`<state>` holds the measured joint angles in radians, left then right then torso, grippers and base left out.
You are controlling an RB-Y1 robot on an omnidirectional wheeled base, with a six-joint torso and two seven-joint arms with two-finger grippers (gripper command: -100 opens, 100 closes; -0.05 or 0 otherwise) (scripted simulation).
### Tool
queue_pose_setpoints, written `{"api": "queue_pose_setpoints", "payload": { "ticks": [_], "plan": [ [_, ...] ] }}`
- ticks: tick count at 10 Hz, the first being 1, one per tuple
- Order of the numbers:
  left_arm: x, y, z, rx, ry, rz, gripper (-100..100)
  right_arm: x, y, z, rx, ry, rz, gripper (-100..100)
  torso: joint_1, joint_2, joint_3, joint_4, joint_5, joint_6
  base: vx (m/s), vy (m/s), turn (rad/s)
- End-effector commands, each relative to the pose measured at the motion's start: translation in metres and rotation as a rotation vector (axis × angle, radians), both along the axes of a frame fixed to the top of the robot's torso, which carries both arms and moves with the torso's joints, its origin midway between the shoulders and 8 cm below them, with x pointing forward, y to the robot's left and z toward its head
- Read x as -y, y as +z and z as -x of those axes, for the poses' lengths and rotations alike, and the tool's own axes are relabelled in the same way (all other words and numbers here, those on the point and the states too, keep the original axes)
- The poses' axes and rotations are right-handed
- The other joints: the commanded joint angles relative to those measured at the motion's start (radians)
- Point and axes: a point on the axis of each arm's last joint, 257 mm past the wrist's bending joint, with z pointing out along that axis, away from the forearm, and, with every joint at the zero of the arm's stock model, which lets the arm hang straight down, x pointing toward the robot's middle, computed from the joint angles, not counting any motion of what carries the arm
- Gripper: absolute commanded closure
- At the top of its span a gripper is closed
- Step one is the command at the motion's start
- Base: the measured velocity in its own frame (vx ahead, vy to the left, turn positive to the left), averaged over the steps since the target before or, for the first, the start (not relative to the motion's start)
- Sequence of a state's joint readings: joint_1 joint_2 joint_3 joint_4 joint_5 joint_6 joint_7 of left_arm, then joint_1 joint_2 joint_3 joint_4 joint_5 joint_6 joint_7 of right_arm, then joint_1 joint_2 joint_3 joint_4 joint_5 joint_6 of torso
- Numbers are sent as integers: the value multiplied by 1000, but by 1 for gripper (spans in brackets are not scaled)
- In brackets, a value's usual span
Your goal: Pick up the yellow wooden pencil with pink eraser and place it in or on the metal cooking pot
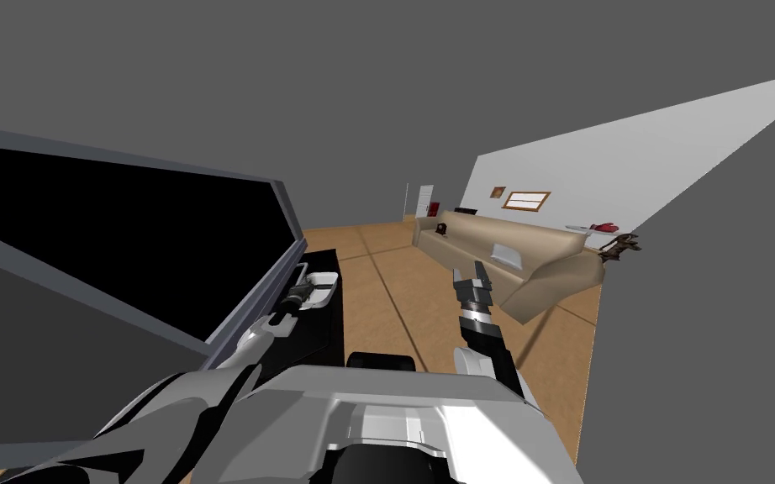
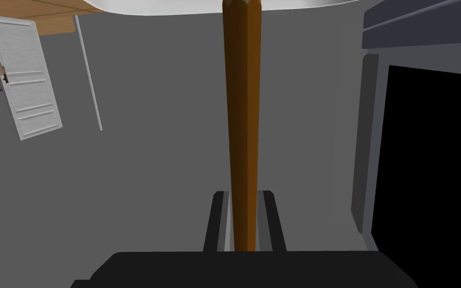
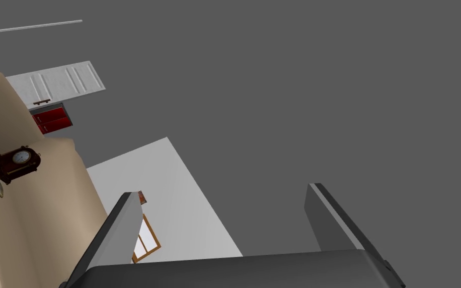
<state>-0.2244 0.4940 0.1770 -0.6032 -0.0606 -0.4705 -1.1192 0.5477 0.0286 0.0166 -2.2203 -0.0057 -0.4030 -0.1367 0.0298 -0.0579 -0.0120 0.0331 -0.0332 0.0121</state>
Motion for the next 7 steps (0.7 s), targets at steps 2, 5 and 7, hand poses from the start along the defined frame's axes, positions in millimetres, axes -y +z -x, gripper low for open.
{"api": "queue_pose_setpoints", "payload": {
  "ticks": [2, 5, 7],
  "plan": [
    [-6, 7, -1, 20, 13, 7, 100, 0, 0, 0, 0, 0, 0, 0, 1, 0, 0, 0, 1, 0, 100, 20, 26],
    [-7, 9, -2, 24, 15, 7, -100, 0, 0, 0, 0, 0, 0, 0, 0, 9, 4, 1, 2, 1, 6, 1, -1],
    [-7, 9, -2, 24, 15, 7, -100, 0, 0, 0, 0, 0, 0, 0, 0, 9, 5, 1, 2, 1, 0, 0, 0]
  ]
}}
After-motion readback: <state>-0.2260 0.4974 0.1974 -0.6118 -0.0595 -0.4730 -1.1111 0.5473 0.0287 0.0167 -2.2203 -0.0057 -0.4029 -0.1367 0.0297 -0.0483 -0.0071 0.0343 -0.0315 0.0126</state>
